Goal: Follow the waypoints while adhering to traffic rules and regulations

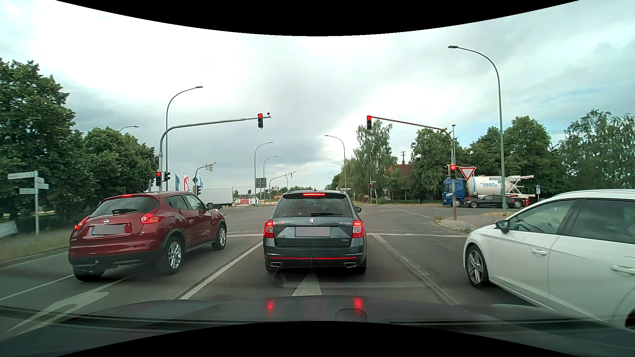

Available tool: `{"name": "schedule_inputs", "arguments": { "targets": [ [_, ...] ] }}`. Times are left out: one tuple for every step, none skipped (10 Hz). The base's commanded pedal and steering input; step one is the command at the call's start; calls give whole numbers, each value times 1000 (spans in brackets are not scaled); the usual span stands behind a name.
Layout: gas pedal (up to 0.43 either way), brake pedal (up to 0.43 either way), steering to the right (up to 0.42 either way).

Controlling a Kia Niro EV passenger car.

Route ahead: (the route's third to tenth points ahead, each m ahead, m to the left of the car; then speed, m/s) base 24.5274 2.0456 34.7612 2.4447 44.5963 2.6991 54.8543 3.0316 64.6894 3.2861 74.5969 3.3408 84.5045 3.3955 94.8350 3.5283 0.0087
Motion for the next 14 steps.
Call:
{"name": "schedule_inputs", "arguments": {
  "targets": [
    [0, 226, 3],
    [0, 226, 3],
    [0, 226, 3],
    [0, 226, 3],
    [0, 220, 3],
    [0, 226, 3],
    [0, 226, 3],
    [0, 226, 3],
    [0, 226, 3],
    [0, 226, 3],
    [0, 226, 3],
    [0, 226, 3],
    [0, 226, 3],
    [0, 226, 3]
  ]
}}
